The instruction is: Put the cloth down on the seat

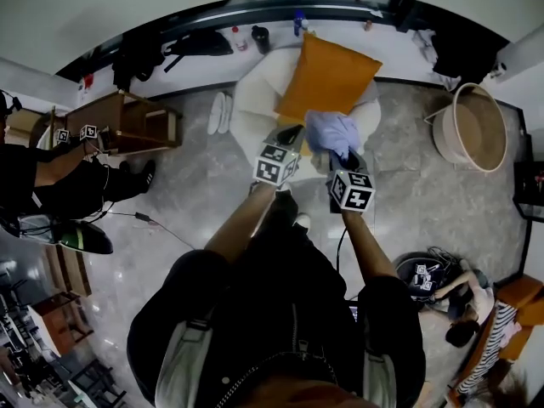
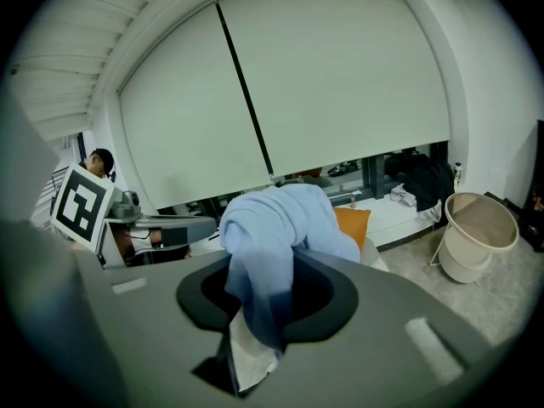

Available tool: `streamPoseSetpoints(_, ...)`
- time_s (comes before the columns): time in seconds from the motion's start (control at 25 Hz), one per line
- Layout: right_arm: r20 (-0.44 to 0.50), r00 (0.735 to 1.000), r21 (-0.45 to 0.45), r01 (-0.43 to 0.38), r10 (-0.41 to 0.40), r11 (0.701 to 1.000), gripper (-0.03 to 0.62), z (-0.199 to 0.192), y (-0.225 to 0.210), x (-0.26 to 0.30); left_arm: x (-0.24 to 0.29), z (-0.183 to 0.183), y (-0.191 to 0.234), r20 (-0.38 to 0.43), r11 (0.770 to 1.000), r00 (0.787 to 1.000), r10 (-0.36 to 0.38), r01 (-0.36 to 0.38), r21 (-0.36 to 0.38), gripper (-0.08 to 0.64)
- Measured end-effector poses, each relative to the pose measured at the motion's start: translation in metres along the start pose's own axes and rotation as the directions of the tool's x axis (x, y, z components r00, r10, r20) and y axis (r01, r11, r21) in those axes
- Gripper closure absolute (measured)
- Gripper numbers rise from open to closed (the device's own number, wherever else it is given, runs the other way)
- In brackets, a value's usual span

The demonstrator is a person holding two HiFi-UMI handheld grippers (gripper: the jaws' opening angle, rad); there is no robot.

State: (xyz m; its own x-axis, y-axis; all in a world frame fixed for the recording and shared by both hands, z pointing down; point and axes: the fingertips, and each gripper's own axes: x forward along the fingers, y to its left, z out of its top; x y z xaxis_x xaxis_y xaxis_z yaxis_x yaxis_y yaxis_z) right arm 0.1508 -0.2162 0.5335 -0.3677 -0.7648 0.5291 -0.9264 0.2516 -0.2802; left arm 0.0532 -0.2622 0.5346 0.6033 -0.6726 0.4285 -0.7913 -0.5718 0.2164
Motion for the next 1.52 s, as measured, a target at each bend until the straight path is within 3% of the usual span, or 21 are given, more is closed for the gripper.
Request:
streamPoseSetpoints(0.56, -0.042, 0.998, 0.009, 0.053, -0.053, 0.999, 0.488, 0.028, -0.006, 0.091, 0.068, 0.013, 0.080, -0.050, 0.998, 0.996, -0.068, 0.067, -0.012, 0.555)
streamPoseSetpoints(1.16, -0.101, 0.995, -0.013, 0.019, -0.020, 1.000, 0.488, -0.005, -0.074, 0.171, 0.145, -0.048, 0.117, -0.111, 0.999, 0.993, -0.038, 0.034, -0.033, 0.555)
streamPoseSetpoints(1.52, -0.130, 0.991, -0.012, 0.009, -0.011, 1.000, 0.488, -0.058, -0.111, 0.236, 0.199, -0.106, 0.134, -0.126, 0.998, 0.990, -0.058, 0.058, -0.006, 0.555)
